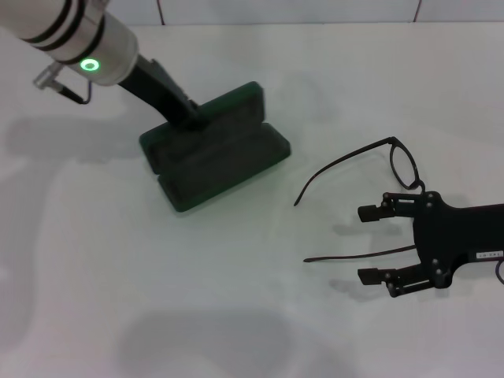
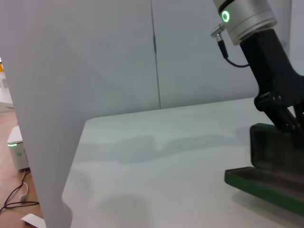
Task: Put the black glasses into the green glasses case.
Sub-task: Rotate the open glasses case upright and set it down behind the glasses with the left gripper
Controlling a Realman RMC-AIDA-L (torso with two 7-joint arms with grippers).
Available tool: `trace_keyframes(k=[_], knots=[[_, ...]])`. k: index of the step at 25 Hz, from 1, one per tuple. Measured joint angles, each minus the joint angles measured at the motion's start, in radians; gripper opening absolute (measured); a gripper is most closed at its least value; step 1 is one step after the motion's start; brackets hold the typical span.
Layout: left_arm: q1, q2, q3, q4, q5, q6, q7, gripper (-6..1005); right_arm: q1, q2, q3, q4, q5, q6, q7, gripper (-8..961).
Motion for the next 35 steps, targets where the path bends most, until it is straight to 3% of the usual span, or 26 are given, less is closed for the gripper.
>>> trace_keyframes(k=[7, 13, 35], knots=[[-0.004, -0.012, 0.082, 0.023, -0.074, -0.031, 0.215, 195, -0.006, 0.000, 0.001, 0.000, 0.000, 0.002, -0.001, 869], [-0.004, -0.012, 0.168, 0.016, -0.091, -0.142, 0.306, 194, -0.009, 0.000, 0.000, 0.000, 0.000, 0.002, -0.002, 869], [0.014, -0.016, 0.219, 0.001, -0.146, -0.158, 0.391, 202, -0.018, 0.000, 0.000, 0.001, 0.000, 0.012, -0.002, 869]])
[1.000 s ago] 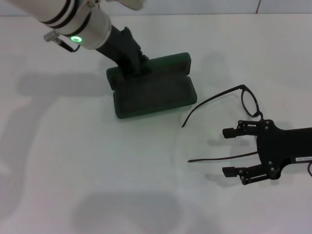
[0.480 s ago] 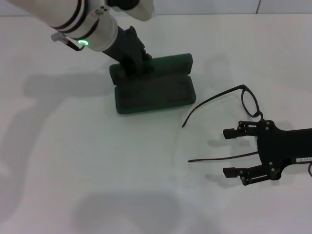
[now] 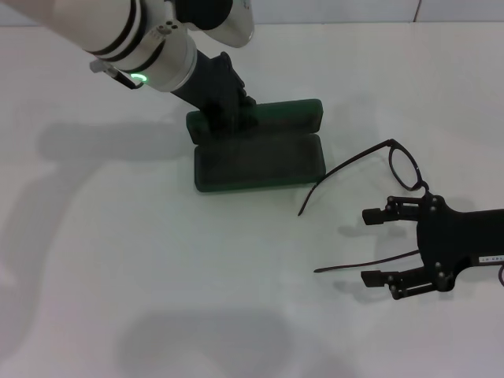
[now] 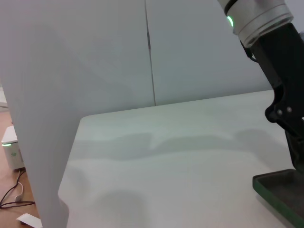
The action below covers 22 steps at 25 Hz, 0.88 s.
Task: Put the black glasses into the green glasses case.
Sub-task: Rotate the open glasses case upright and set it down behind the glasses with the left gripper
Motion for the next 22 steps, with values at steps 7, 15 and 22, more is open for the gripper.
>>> trace_keyframes(k=[7, 15, 22], knots=[[0.000, 0.000, 0.001, -0.001, 0.002, -0.008, 0.004, 204, -0.001, 0.000, 0.000, 0.000, 0.000, 0.001, 0.000, 869], [0.031, -0.003, 0.003, 0.025, -0.008, -0.046, 0.000, 207, -0.002, 0.000, 0.000, 0.000, 0.000, 0.002, 0.000, 870], [0.068, -0.004, 0.051, 0.053, -0.041, -0.085, 0.000, 265, -0.005, 0.000, 0.000, 0.000, 0.000, 0.002, 0.000, 855]])
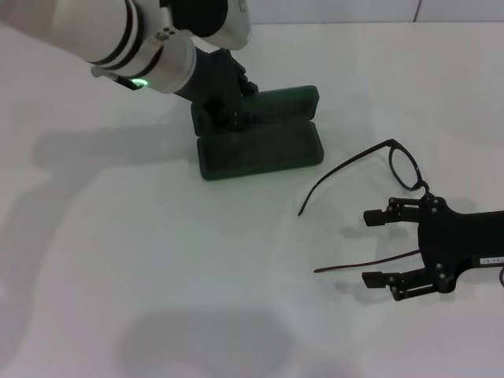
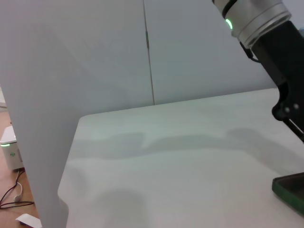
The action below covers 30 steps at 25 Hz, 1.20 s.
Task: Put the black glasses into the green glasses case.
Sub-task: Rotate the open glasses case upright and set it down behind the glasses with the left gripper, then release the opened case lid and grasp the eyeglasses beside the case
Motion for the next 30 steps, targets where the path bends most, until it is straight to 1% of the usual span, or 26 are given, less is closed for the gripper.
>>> trace_keyframes(k=[4, 8, 11, 14, 17, 18, 20, 21, 23, 25, 26, 27, 28, 29, 30], knots=[[0.004, 0.000, 0.002, 0.007, -0.015, 0.004, -0.005, 340, 0.000, 0.000, 0.000, 0.000, 0.000, 0.000, 0.000, 847], [0.023, 0.008, -0.032, 0.035, -0.100, 0.046, -0.020, 416, 0.000, -0.001, 0.003, 0.000, 0.000, 0.001, 0.000, 839], [0.035, 0.008, -0.136, 0.038, -0.148, 0.112, -0.055, 573, 0.000, -0.001, 0.007, 0.000, -0.001, 0.001, 0.004, 832], [0.050, 0.011, -0.274, -0.007, -0.213, 0.187, -0.089, 576, 0.000, -0.006, 0.011, 0.000, 0.004, 0.001, 0.024, 826], [0.083, 0.023, -0.401, -0.086, -0.276, 0.242, -0.084, 579, 0.000, -0.017, 0.021, -0.005, 0.008, 0.001, 0.075, 820], [0.105, 0.032, -0.442, -0.121, -0.297, 0.256, -0.073, 580, 0.000, -0.019, 0.033, -0.007, 0.008, 0.000, 0.094, 818], [0.155, 0.053, -0.492, -0.185, -0.349, 0.275, -0.024, 581, 0.000, -0.025, 0.071, -0.011, 0.009, -0.009, 0.131, 813], [0.187, 0.064, -0.510, -0.214, -0.373, 0.284, 0.007, 582, 0.000, -0.027, 0.088, -0.014, 0.008, -0.012, 0.146, 811], [0.259, 0.075, -0.526, -0.239, -0.439, 0.308, 0.096, 584, 0.003, -0.036, 0.121, -0.031, 0.008, -0.021, 0.199, 807], [0.342, 0.077, -0.529, -0.239, -0.495, 0.328, 0.201, 586, 0.009, -0.048, 0.136, -0.061, 0.007, -0.022, 0.277, 803], [0.371, 0.076, -0.530, -0.236, -0.513, 0.333, 0.242, 587, 0.012, -0.055, 0.139, -0.080, 0.003, -0.020, 0.327, 801], [0.371, 0.076, -0.530, -0.236, -0.513, 0.333, 0.242, 588, 0.017, -0.067, 0.141, -0.104, -0.001, -0.016, 0.384, 799], [0.451, 0.069, -0.534, -0.225, -0.551, 0.348, 0.349, 589, 0.023, -0.077, 0.141, -0.126, -0.008, -0.013, 0.444, 797], [0.465, 0.068, -0.535, -0.224, -0.556, 0.351, 0.367, 632, 0.035, -0.090, 0.141, -0.152, -0.025, -0.013, 0.525, 795], [0.485, 0.066, -0.536, -0.220, -0.559, 0.361, 0.395, 675, 0.043, -0.098, 0.141, -0.163, -0.034, -0.013, 0.558, 792]])
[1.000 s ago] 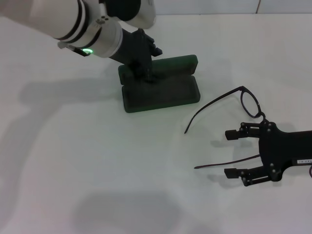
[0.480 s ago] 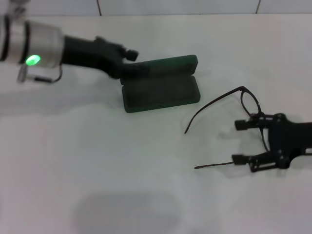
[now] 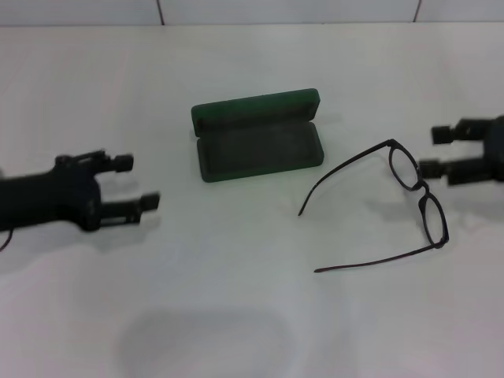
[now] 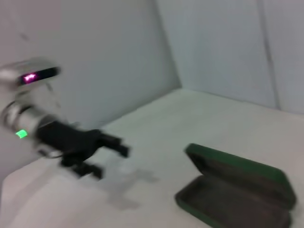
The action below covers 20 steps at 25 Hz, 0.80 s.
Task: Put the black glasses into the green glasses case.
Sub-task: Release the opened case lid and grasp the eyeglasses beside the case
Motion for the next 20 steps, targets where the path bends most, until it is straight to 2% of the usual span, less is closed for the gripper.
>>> trace_keyframes(k=[3, 5, 11, 14, 16, 20], knots=[[0.037, -0.003, 0.000, -0.001, 0.000, 0.039, 0.060, 805, 0.075, -0.041, 0.000, -0.052, -0.093, -0.014, 0.247, 786], [0.051, -0.005, 0.002, -0.003, 0.012, 0.062, 0.086, 823, 0.133, -0.059, 0.000, -0.073, -0.171, -0.026, 0.390, 782], [0.054, -0.019, 0.004, -0.005, 0.064, 0.074, 0.132, 875, 0.296, -0.085, -0.008, -0.088, -0.446, -0.082, 0.737, 769], [0.046, -0.023, 0.005, -0.005, 0.078, 0.076, 0.147, 893, 0.372, -0.078, -0.010, -0.067, -0.584, -0.117, 0.864, 763], [0.044, -0.024, 0.006, -0.005, 0.086, 0.081, 0.159, 893, 0.428, -0.059, -0.011, -0.048, -0.685, -0.131, 0.936, 754], [0.040, -0.024, 0.006, -0.005, 0.111, 0.100, 0.183, 892, 0.497, -0.021, -0.038, -0.008, -0.802, -0.137, 1.015, 748]])
